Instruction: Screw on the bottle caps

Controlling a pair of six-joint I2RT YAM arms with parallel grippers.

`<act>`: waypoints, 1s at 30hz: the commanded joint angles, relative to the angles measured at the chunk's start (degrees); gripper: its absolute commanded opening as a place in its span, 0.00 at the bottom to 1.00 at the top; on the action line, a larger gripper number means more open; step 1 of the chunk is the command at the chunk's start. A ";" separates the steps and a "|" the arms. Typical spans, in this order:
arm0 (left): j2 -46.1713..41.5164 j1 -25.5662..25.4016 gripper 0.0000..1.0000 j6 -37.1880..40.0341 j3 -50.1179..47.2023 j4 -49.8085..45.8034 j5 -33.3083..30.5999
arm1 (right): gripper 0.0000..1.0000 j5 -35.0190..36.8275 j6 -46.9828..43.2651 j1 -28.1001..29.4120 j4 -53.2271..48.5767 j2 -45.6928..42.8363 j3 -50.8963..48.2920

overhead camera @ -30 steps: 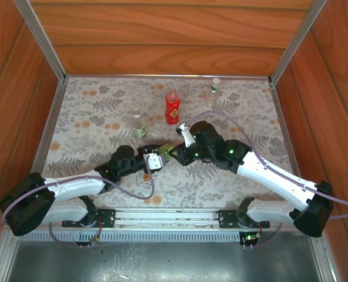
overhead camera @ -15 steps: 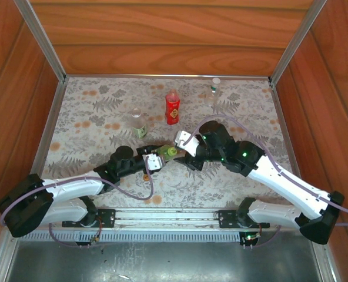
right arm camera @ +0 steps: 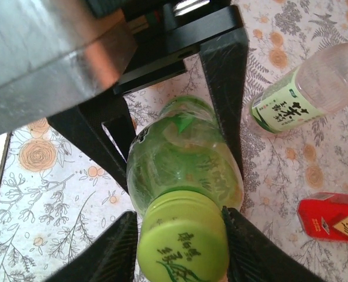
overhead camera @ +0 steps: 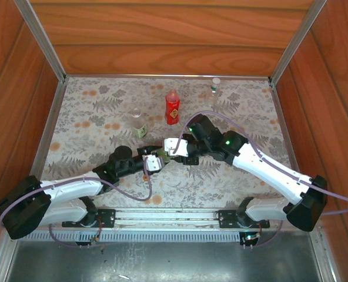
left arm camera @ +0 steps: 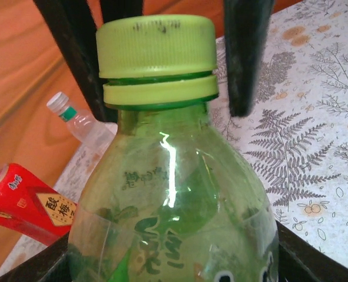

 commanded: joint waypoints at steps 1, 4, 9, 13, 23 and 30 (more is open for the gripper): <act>-1.28 -0.06 0.60 -0.84 -0.78 0.39 1.18 | 0.34 -2.39 -1.48 -0.53 -1.29 0.37 1.32; -1.14 -0.05 0.61 -0.77 -0.78 0.35 0.92 | 0.25 -4.06 -0.20 -0.51 -0.46 -0.47 1.17; -0.91 -0.04 0.73 -1.44 -0.77 0.34 0.23 | 0.22 -6.30 1.75 -0.57 1.66 -3.30 -0.31; -1.05 0.01 0.80 -2.38 -0.61 0.34 -0.65 | 0.22 -7.71 3.42 -0.92 3.32 -5.48 -2.22; -2.49 -0.04 0.56 -2.94 -0.42 0.39 -1.01 | 0.28 -7.49 4.29 -0.93 2.63 -6.04 -3.20; -1.78 -0.03 0.52 -1.78 -0.96 0.34 -1.33 | 0.48 -4.23 1.26 -0.98 0.99 -7.98 -1.93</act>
